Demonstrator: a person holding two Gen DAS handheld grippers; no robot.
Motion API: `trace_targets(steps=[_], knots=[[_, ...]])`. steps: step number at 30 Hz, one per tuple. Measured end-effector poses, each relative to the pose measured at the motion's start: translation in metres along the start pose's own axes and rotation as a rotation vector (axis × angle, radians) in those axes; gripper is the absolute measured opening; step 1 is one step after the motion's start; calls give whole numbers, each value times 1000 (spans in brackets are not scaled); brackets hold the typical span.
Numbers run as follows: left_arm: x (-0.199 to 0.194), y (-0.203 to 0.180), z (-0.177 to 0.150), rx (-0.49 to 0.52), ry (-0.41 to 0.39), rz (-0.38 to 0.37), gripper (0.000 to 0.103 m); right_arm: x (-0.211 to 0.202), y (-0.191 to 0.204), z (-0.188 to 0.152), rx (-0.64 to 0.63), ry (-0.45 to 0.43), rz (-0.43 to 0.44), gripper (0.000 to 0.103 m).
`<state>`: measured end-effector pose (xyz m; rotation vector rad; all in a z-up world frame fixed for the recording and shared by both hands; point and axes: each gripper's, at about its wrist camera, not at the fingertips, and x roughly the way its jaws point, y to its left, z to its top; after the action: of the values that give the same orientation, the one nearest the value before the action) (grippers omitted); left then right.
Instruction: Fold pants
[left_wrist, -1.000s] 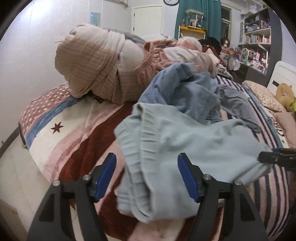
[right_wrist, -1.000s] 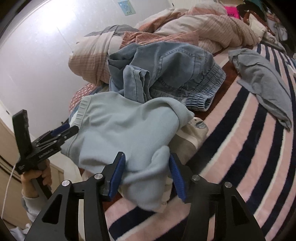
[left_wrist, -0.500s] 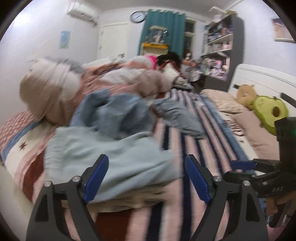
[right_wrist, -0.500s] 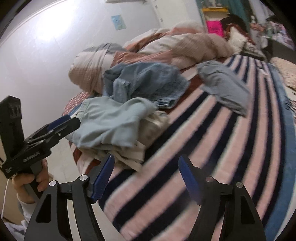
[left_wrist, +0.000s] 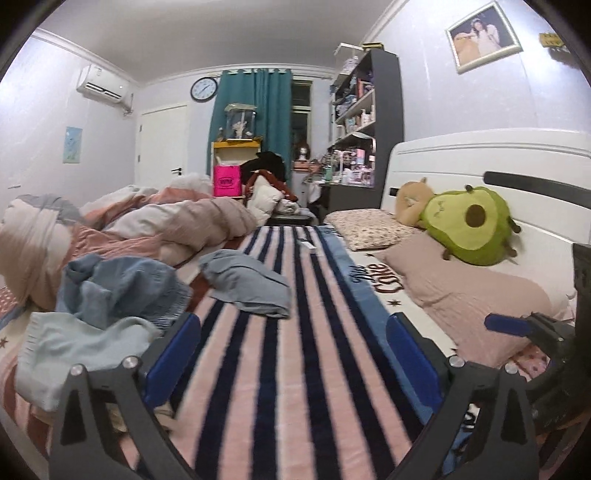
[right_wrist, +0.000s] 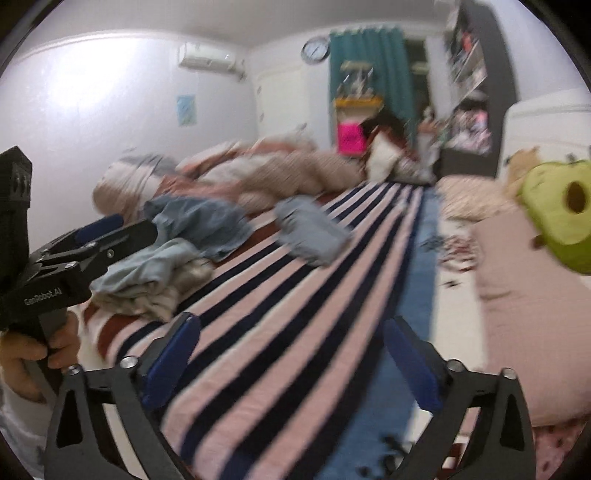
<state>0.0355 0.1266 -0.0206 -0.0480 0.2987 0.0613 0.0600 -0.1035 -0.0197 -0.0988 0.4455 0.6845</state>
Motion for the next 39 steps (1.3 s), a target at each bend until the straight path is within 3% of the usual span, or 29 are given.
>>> trace_targets(steps=[6, 17, 39], knots=[[5, -28, -6, 16, 24, -2, 100, -17, -21, -17, 10, -27, -106, 102], [6, -31, -9, 13, 30, 15, 100, -37, -30, -20, 21, -99, -145, 102], [-1, -44, -7, 25, 14, 12, 100, -47, -36, -19, 29, -135, -194, 102]])
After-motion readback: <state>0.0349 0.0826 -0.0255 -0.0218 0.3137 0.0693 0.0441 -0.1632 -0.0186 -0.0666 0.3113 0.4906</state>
